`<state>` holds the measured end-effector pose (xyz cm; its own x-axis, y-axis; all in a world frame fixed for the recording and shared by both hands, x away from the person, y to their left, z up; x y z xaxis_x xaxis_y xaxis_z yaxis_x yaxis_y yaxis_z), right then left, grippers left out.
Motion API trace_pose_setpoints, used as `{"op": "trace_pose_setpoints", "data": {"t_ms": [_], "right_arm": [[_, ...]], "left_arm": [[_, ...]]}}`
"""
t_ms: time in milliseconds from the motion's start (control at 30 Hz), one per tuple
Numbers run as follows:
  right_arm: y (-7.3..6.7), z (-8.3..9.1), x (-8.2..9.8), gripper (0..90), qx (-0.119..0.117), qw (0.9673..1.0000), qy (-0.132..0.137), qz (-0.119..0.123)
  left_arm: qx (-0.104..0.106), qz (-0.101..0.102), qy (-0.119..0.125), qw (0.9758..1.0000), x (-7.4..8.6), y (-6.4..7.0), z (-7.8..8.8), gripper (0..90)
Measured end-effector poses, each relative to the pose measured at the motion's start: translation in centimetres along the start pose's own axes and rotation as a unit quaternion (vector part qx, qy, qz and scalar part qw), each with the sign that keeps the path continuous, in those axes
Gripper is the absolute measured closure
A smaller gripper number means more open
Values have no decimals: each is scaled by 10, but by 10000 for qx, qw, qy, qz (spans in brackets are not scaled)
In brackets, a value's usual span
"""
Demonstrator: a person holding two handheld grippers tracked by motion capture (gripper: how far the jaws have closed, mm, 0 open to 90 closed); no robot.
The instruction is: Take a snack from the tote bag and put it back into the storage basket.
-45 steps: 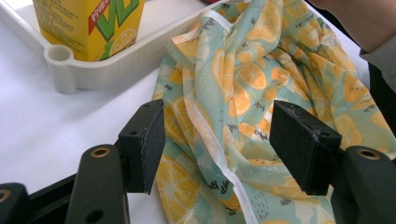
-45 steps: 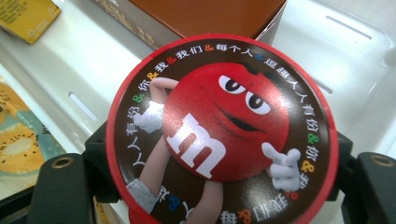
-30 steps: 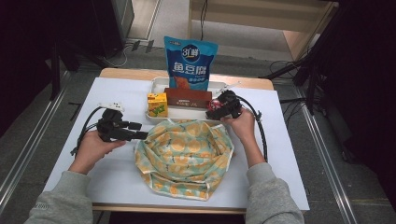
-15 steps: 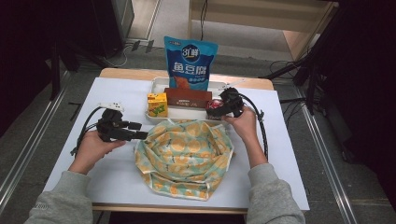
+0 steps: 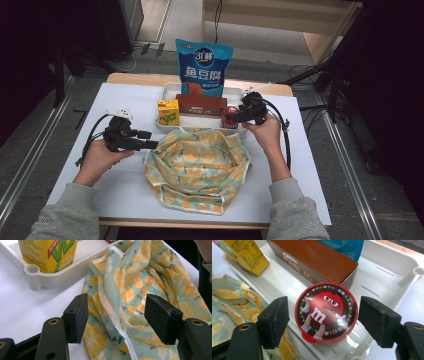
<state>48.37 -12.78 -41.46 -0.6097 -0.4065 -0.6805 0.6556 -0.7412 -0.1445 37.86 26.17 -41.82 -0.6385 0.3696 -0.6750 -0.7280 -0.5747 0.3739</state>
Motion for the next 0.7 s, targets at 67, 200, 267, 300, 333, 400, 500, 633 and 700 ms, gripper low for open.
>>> {"op": "trace_pose_setpoints", "data": {"t_ms": [67, 200, 267, 300, 333, 400, 500, 633, 700], "right_arm": [[0, 2, 2, 269, -15, 10000, -2, -37], [0, 6, 6, 291, -54, 9999, 5, -93], [0, 9, 8, 305, -72, 9999, 44, -99], [0, 11, 9, 306, -77, 9999, 40, -121], [0, 12, 10, 306, -84, 9999, 33, -133], [-1, 14, 12, 310, -74, 9999, 47, -124], [-3, 18, 15, 312, -112, 9999, 54, -102], [-8, 22, 17, 312, -145, 9999, 71, -48], [-10, 24, 18, 313, -178, 9998, 90, -20]], "left_arm": [[-1, 6, -7, 10000, 0, 0, 0, 360], [-7, 7, -25, 10000, 0, -1, 0, 360], [-5, 16, -12, 10000, 0, -1, 0, 359], [-3, 20, -8, 10000, 0, -1, 1, 360], [6, 19, -3, 10000, 0, -1, 1, 360], [-5, 31, -2, 10000, 0, -1, 1, 359], [-12, 42, 0, 10000, 0, -2, 2, 359], [5, 55, 7, 10000, 0, -1, 2, 358], [0, 64, 12, 10000, 0, -2, 3, 358]]}}
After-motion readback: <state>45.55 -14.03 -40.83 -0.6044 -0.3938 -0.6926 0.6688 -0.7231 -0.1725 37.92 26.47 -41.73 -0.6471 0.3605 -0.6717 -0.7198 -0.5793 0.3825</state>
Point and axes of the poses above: each handheld gripper's, and its own axes: z roughly backward along the jaws, x roughly out of its underside, y roughly to its right, the point moved 2 cm from there along -z, roughly forward along the jaws, and after that the axes turned 1 degree about -y, right-handed, at the moved point
